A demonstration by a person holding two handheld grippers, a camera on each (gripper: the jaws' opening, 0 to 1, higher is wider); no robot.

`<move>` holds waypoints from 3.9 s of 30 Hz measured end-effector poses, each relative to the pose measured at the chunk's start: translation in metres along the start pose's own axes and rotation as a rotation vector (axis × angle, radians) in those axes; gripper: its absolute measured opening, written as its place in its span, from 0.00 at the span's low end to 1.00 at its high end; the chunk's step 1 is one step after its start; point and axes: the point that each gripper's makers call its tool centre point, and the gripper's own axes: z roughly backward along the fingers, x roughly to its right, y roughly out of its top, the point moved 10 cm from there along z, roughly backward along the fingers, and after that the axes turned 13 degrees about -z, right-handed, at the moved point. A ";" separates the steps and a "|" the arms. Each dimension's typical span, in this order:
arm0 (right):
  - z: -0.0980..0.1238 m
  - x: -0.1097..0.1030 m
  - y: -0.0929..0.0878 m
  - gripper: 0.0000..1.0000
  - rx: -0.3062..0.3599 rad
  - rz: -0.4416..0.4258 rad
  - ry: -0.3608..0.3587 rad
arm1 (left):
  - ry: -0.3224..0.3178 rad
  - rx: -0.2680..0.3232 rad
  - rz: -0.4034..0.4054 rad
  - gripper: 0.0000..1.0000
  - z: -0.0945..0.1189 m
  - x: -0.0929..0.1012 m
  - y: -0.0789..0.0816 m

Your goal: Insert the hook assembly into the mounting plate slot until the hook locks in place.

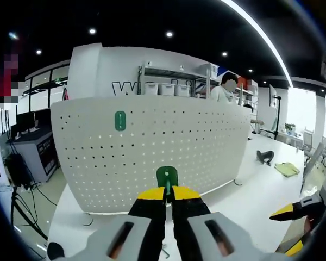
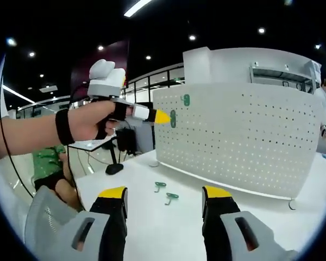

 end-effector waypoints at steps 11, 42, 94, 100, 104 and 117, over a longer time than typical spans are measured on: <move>0.003 0.001 -0.003 0.56 0.000 -0.007 -0.001 | 0.050 0.000 -0.007 0.02 -0.017 -0.001 0.010; 0.011 0.002 -0.010 0.55 -0.039 0.009 -0.003 | 0.130 0.012 -0.108 0.02 -0.055 -0.029 0.038; 0.019 0.017 -0.005 0.53 0.024 -0.053 -0.030 | 0.187 -0.020 -0.156 0.02 -0.103 -0.037 0.082; 0.021 0.020 -0.006 0.53 0.025 -0.061 -0.041 | 0.201 -0.028 -0.167 0.02 -0.110 -0.037 0.082; 0.022 0.023 -0.008 0.53 0.022 -0.084 -0.041 | 0.208 -0.036 -0.135 0.02 -0.112 -0.040 0.080; 0.025 0.028 -0.008 0.53 0.028 -0.095 -0.056 | 0.226 -0.029 -0.089 0.02 -0.118 -0.042 0.078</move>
